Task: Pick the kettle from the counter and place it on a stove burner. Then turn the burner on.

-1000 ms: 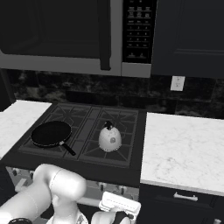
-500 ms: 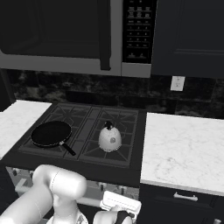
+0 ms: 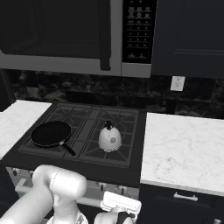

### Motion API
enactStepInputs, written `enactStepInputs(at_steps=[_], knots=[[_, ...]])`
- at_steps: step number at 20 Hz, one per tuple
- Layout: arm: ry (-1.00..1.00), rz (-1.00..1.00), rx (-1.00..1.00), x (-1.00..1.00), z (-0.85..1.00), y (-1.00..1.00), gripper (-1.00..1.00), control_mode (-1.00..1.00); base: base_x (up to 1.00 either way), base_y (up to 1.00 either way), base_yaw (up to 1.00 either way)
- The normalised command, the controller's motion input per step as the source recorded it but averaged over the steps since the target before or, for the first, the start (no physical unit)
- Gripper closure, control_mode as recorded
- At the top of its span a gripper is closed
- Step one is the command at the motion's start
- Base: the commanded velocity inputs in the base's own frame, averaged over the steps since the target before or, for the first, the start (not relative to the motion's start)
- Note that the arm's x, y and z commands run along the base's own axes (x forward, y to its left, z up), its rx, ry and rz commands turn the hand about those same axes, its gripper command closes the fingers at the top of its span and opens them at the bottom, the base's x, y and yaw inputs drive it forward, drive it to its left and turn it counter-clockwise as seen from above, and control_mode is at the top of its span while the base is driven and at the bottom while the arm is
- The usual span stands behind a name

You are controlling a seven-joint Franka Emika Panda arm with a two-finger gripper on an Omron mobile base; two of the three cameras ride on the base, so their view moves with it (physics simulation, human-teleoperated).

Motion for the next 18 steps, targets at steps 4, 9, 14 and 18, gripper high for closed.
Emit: enactStepInputs(at_steps=[4, 9, 14, 18], knots=[[0.00, 0.00, 0.00, 0.00, 0.00, 0.00, 1.00, -1.00, 0.00, 0.00, 0.00], [0.00, 0.00, 0.00, 0.00, 0.00, 0.00, 1.00, -1.00, 0.00, 0.00, 0.00], [0.00, 0.00, 0.00, 0.00, 0.00, 0.00, 1.00, -1.00, 0.00, 0.00, 0.00], [0.00, 0.02, 0.00, 0.00, 0.06, 0.00, 1.00, -1.00, 0.00, 0.00, 0.00]])
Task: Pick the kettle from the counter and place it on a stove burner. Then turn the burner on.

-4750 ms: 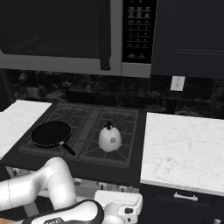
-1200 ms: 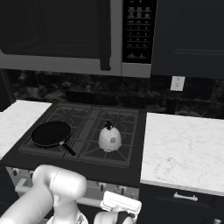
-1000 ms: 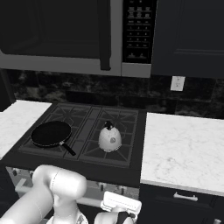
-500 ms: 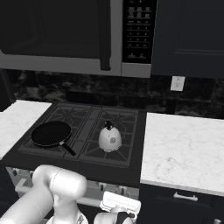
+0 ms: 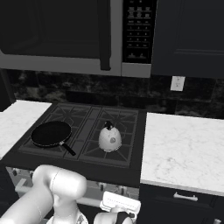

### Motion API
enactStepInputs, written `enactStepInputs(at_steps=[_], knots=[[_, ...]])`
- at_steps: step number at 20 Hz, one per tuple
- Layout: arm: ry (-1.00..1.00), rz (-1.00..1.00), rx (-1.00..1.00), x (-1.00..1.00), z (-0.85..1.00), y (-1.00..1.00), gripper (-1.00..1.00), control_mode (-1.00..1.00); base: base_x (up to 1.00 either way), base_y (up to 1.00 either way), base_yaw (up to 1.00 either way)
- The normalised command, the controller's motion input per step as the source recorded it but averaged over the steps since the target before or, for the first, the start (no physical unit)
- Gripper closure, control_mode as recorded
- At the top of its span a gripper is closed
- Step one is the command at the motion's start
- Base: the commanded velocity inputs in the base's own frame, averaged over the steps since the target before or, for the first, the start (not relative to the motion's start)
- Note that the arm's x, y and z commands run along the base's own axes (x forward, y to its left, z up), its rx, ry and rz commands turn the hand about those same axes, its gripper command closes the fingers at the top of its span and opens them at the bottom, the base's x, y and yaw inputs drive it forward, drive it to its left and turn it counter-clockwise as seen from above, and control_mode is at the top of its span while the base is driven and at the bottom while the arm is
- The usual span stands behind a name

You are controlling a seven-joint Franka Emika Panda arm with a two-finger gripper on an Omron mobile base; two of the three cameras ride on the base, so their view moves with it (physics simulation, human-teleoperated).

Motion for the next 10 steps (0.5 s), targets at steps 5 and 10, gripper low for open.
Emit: enactStepInputs(at_steps=[5, 10], knots=[[0.00, 0.07, -0.11, 0.00, 0.06, 0.00, 1.00, -1.00, 0.00, 0.00, 0.00], [0.00, 0.10, -0.24, 0.00, 0.01, 0.00, 1.00, -1.00, 0.00, 0.00, 0.00]])
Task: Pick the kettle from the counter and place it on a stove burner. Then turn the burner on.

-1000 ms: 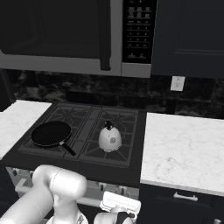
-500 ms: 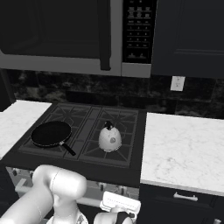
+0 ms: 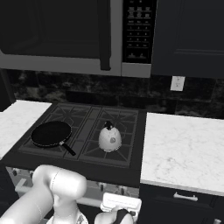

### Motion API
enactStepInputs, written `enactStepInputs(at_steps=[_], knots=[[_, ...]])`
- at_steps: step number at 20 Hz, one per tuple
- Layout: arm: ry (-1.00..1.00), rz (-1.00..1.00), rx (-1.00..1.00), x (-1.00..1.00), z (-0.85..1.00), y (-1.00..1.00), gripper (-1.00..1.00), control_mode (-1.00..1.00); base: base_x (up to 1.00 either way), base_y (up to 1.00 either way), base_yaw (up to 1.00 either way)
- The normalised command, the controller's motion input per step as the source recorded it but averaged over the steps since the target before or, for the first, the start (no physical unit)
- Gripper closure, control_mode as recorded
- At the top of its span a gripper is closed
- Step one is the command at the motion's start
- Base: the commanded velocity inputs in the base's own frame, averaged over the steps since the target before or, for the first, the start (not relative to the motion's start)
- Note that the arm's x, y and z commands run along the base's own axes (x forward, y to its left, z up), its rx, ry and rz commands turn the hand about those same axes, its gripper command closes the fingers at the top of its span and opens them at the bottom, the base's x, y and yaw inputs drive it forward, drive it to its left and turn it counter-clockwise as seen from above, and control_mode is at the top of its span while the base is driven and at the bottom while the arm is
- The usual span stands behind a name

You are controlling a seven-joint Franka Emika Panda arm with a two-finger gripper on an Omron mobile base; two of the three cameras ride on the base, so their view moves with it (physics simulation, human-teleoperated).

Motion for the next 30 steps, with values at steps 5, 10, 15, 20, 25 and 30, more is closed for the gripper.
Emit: enactStepInputs(at_steps=[5, 10, 15, 20, 25, 30], knots=[[0.01, 0.13, -0.27, 0.00, 0.01, 0.00, 1.00, -1.00, 0.00, 0.00, 0.00], [0.06, 0.16, -0.27, 0.00, 0.00, 0.00, 1.00, -1.00, 0.00, 0.00, 0.00], [0.10, 0.20, -0.28, 0.00, 0.00, 0.00, 1.00, -1.00, 0.00, 0.00, 0.00], [0.10, 0.23, -0.30, 0.00, 0.00, 0.00, 1.00, -1.00, 0.00, 0.00, 0.00], [0.04, 0.24, -0.32, 0.00, 0.00, 0.00, 1.00, -1.00, 0.00, 0.00, 0.00], [0.00, 0.25, -0.33, -0.01, 0.00, 0.00, 1.00, -1.00, 0.00, 0.00, 0.00]])
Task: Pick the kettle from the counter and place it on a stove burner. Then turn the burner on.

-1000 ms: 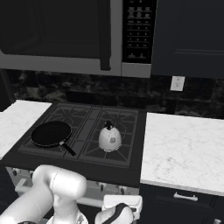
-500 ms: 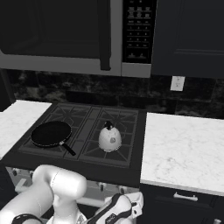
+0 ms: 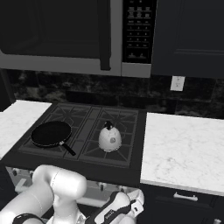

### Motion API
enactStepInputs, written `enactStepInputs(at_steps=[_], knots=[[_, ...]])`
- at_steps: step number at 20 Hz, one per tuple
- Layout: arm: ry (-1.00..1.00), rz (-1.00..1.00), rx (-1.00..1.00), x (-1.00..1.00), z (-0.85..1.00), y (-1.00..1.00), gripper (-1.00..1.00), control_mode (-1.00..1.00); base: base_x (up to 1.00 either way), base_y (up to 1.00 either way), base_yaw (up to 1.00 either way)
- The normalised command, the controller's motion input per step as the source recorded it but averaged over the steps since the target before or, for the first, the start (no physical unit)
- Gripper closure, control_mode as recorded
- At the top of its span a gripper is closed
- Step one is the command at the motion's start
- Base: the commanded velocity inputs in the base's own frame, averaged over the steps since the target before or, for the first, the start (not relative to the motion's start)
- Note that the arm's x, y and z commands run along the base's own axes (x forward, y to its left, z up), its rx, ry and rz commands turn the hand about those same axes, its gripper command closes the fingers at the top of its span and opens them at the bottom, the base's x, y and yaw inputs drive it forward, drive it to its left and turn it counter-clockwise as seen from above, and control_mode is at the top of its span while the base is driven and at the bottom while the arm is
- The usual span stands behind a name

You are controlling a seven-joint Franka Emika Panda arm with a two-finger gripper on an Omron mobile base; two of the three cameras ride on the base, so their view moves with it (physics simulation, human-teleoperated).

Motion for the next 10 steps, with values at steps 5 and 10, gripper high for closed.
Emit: enactStepInputs(at_steps=[5, 10], knots=[[-0.06, 0.29, -0.35, -0.21, 0.03, 0.08, 1.00, -1.00, 0.00, 0.00, 0.00], [-0.12, 0.29, -0.41, -0.43, 0.27, 0.17, 1.00, -1.00, 0.00, 0.00, 0.00]])
